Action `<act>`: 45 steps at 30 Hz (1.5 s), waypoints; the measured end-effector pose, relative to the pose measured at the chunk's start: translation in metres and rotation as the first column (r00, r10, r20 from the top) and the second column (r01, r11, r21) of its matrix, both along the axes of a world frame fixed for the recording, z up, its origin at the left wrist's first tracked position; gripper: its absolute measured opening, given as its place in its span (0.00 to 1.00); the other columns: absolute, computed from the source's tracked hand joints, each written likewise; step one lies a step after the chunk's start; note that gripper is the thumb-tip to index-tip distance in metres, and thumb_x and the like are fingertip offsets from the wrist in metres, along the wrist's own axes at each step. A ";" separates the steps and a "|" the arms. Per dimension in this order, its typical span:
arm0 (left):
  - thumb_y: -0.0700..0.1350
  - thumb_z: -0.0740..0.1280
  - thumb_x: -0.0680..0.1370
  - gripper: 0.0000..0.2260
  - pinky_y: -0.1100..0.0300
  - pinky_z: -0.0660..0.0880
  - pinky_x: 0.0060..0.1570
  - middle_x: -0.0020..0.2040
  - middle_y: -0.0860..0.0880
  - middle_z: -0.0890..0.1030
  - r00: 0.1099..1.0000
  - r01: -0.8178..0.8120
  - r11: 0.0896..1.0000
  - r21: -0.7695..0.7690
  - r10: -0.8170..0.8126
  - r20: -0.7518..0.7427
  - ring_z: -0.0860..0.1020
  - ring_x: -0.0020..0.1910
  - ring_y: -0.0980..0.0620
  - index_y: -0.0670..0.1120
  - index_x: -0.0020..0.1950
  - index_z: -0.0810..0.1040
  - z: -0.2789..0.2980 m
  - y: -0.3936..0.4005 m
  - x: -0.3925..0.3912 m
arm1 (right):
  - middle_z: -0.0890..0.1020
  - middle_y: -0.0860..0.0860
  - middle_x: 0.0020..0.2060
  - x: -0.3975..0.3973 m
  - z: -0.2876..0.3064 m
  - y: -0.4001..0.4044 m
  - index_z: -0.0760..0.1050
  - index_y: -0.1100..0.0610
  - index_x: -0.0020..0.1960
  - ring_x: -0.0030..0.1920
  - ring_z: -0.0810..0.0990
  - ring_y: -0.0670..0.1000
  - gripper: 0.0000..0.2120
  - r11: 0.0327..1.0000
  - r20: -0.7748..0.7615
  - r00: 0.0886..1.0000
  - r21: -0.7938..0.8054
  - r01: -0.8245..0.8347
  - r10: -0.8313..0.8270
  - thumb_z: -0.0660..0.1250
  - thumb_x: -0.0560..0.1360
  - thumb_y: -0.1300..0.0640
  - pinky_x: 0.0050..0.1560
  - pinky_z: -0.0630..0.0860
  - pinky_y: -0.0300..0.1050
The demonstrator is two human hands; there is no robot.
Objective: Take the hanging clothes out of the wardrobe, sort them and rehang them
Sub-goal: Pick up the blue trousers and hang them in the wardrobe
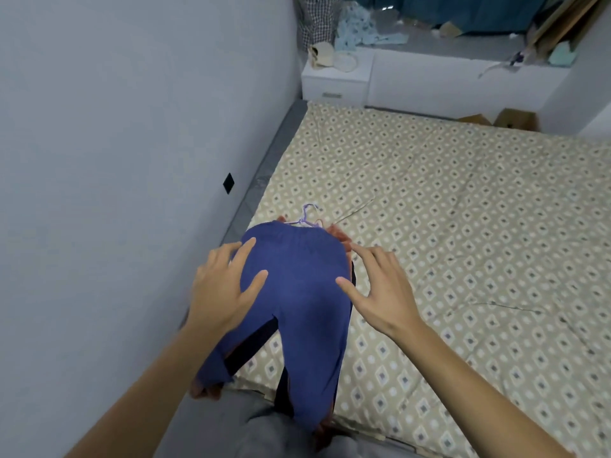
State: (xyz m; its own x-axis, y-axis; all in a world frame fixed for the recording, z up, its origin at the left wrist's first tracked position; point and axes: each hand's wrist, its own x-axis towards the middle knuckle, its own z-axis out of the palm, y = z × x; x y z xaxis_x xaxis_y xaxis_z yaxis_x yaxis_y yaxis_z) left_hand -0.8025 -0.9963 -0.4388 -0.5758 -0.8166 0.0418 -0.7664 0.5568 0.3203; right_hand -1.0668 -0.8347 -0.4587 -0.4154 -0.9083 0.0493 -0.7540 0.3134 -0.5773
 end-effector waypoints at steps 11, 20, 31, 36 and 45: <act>0.67 0.52 0.82 0.33 0.43 0.74 0.64 0.72 0.48 0.73 0.971 0.076 0.978 0.193 -0.116 0.208 0.71 0.70 0.44 0.50 0.82 0.63 -0.216 -0.221 -0.056 | 0.69 0.50 0.74 -0.029 -0.198 -0.184 0.62 0.49 0.81 0.70 0.71 0.57 0.35 0.936 0.009 0.999 0.350 0.036 -0.041 0.63 0.80 0.35 0.67 0.71 0.54; 0.66 0.55 0.83 0.34 0.39 0.69 0.68 0.78 0.45 0.65 0.913 0.118 0.953 0.277 -0.214 0.348 0.66 0.75 0.40 0.52 0.84 0.55 -0.390 -0.339 -0.113 | 0.67 0.48 0.78 -0.086 -0.364 -0.285 0.60 0.43 0.81 0.77 0.64 0.58 0.33 0.865 0.038 0.973 0.468 0.184 -0.228 0.65 0.79 0.36 0.76 0.65 0.57; 0.66 0.56 0.84 0.34 0.36 0.58 0.76 0.85 0.44 0.51 0.871 0.113 0.896 0.429 -0.297 0.391 0.52 0.83 0.41 0.54 0.86 0.51 -0.449 -0.345 -0.117 | 0.77 0.47 0.63 -0.108 -0.414 -0.323 0.71 0.44 0.66 0.66 0.74 0.55 0.25 0.821 0.098 0.933 0.513 0.250 -0.346 0.65 0.75 0.31 0.71 0.65 0.57; 0.63 0.59 0.83 0.31 0.38 0.71 0.67 0.75 0.42 0.64 0.939 0.143 0.963 0.231 -0.205 0.276 0.67 0.72 0.39 0.49 0.82 0.61 -0.431 -0.350 -0.112 | 0.83 0.40 0.49 -0.100 -0.395 -0.317 0.75 0.42 0.55 0.54 0.81 0.50 0.24 0.877 0.226 0.886 0.370 0.307 -0.405 0.58 0.71 0.26 0.65 0.73 0.58; 0.67 0.48 0.83 0.21 0.49 0.73 0.45 0.44 0.52 0.78 0.980 0.196 0.935 0.296 -0.201 -0.015 0.79 0.46 0.45 0.55 0.48 0.73 -0.321 -0.337 -0.092 | 0.79 0.42 0.36 -0.087 -0.262 -0.269 0.74 0.51 0.38 0.48 0.76 0.48 0.17 0.899 0.270 0.858 0.119 0.422 -0.438 0.70 0.78 0.40 0.53 0.76 0.53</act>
State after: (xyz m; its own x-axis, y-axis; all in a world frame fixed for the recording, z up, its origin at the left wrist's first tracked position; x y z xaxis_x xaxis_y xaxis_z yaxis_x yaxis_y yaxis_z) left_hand -0.8943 -1.3329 -0.7602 -0.7259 -0.6602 -0.1926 -0.6560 0.5806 0.4822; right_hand -1.1539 -1.1038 -0.7211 -0.7537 -0.6342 -0.1727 -0.3443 0.6048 -0.7181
